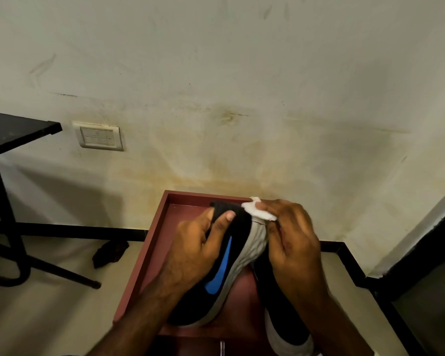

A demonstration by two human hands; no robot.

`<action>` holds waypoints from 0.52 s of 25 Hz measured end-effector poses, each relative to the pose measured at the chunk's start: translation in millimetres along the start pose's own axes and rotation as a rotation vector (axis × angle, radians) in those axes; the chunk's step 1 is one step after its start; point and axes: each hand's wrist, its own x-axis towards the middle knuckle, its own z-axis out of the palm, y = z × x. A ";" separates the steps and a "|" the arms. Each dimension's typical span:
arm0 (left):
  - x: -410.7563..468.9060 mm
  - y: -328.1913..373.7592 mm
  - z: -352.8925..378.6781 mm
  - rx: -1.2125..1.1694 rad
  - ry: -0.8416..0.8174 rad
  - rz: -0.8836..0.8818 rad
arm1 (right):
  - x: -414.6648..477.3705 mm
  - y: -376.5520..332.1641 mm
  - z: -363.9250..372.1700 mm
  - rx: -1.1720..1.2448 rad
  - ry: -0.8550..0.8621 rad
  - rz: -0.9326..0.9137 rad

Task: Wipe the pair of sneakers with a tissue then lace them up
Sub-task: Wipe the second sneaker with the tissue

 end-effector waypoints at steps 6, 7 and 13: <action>14.5 -13.3 -4.3 -0.115 0.162 -0.390 | -32.0 -0.5 23.0 -0.198 -0.302 -0.135; 16.5 -17.0 -5.9 -0.126 0.172 -0.438 | -33.9 0.1 24.7 -0.178 -0.352 -0.129; 14.7 -20.3 -7.3 -0.155 0.067 -0.421 | -14.6 -0.7 16.0 -0.091 -0.104 0.014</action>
